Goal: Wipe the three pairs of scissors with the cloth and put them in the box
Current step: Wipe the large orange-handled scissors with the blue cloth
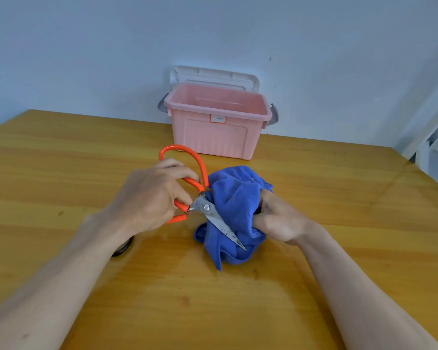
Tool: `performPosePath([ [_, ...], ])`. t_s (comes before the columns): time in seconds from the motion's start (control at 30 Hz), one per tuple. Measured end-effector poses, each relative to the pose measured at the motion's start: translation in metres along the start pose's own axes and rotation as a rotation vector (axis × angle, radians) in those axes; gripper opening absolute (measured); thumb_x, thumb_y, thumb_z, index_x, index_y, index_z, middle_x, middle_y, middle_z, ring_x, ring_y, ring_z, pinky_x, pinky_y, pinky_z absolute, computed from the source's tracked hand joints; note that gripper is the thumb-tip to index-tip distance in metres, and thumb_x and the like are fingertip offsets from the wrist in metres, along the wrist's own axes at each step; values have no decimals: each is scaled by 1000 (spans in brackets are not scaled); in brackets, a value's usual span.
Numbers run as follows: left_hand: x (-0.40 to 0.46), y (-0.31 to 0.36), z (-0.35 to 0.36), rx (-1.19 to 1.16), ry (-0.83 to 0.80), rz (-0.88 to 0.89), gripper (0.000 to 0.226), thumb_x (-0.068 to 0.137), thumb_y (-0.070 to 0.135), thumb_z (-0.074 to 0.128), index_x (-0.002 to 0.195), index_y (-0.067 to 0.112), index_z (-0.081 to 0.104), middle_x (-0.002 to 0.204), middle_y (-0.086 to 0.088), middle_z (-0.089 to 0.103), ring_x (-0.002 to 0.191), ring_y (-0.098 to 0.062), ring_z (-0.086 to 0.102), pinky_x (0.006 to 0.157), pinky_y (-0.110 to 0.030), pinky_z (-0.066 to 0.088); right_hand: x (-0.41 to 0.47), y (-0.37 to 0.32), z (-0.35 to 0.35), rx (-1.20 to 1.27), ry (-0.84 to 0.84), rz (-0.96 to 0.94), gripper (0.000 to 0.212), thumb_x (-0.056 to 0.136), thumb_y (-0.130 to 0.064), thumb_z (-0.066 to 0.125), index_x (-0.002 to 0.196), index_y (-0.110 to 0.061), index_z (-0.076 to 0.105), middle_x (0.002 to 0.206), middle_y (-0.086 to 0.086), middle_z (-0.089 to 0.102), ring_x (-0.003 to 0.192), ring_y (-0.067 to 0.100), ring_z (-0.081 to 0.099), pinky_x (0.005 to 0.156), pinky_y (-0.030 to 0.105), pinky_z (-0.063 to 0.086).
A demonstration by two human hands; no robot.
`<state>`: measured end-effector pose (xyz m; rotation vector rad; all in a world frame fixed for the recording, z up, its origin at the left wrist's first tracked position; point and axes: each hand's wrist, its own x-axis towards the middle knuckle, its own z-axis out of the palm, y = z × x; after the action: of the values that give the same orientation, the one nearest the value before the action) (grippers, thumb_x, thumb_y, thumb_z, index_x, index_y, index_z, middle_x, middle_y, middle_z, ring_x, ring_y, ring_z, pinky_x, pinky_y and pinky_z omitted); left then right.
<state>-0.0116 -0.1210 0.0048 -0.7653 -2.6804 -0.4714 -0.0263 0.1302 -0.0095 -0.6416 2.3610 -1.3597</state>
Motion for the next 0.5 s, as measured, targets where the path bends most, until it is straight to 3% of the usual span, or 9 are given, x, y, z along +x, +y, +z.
performPosePath([
  [0.07, 0, -1, -1, 19, 9, 19, 38, 57, 1, 85, 63, 37, 76, 103, 20, 69, 104, 0, 46, 41, -25, 42, -2, 2, -1, 13, -4, 20, 18, 65, -4, 47, 78, 9, 50, 65, 6, 42, 65, 20, 38, 58, 33, 31],
  [0.13, 0, 0, 0, 45, 28, 51, 38, 56, 1, 87, 61, 37, 75, 101, 18, 69, 102, -4, 49, 40, -20, 35, 1, 2, 1, -2, 32, 31, 23, 62, -3, 45, 79, 11, 48, 65, 6, 42, 65, 20, 38, 58, 34, 31],
  [0.23, 1, 5, 2, 54, 73, 85, 35, 52, 0, 89, 56, 32, 74, 100, 15, 71, 99, -9, 54, 37, -24, 39, 6, 0, 7, -28, 127, -15, 5, 66, -1, 45, 65, 3, 47, 56, -4, 44, 57, 9, 41, 53, 23, 33],
  [0.33, 1, 8, 4, 49, 101, 93, 33, 50, 2, 88, 51, 29, 70, 99, 15, 70, 100, -9, 53, 38, -27, 43, 10, -4, 16, -30, 188, -82, 30, 77, 7, 50, 56, -14, 43, 48, -16, 41, 49, 2, 37, 49, 14, 31],
  [0.5, 0, 0, -1, 45, 145, 20, 35, 53, -2, 84, 50, 30, 71, 97, 16, 71, 99, -7, 53, 42, -26, 45, 9, -3, 12, -42, 181, -91, 9, 71, 0, 46, 70, 8, 49, 63, 5, 46, 61, 13, 42, 55, 25, 35],
])
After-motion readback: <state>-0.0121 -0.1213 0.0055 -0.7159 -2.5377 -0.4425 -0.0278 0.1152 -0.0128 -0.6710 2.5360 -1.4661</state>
